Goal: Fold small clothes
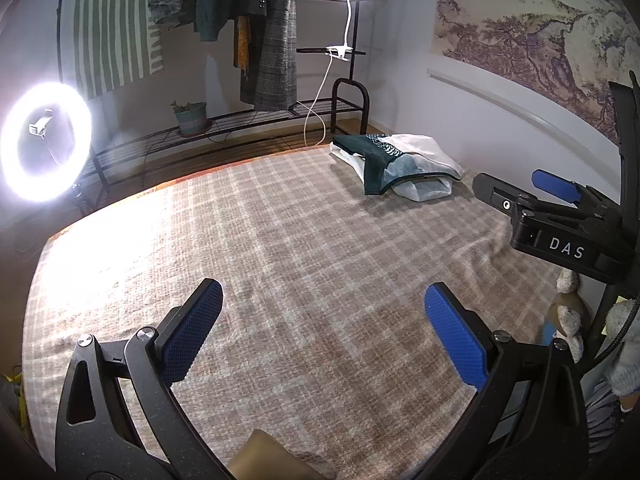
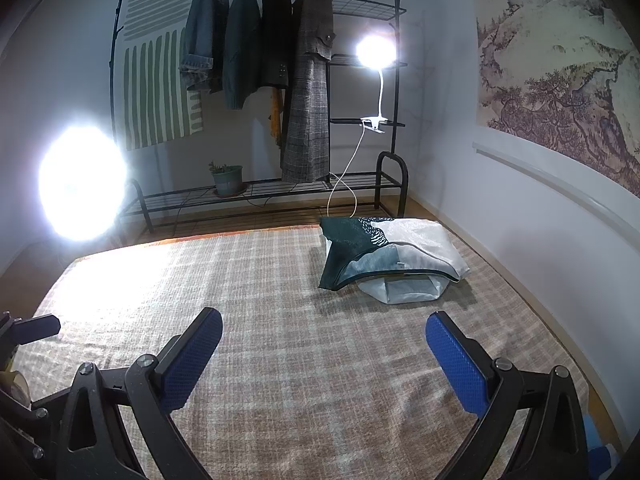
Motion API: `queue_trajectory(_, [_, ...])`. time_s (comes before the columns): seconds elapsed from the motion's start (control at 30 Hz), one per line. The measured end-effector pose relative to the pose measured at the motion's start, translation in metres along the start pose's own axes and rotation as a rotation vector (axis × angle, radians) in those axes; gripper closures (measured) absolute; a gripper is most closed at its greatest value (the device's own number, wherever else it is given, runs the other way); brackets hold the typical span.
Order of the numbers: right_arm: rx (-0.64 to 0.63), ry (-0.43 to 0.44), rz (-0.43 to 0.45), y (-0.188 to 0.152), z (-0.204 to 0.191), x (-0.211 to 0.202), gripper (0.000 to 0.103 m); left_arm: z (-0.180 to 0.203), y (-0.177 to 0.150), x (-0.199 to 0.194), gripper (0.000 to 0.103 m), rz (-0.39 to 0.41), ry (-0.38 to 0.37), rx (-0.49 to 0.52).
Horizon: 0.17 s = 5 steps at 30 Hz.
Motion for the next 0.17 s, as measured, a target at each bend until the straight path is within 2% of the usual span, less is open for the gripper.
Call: queue_trajectory(0.17, [0.001,-0.001,0.0,0.0,-0.0002,-0.0002,0.0,0.0,0.0017,-0.0023,0.0,0.019,0.011,0.005])
Point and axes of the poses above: each gripper's, at about its wrist camera, not at the fingertips, and x roughly the way its jaws point, z to its right, y to its top, the point moved 10 cm from there along x, roughly the way its jaws point, and after that the axes turned 11 degrees about y, right-handed, at the moved point
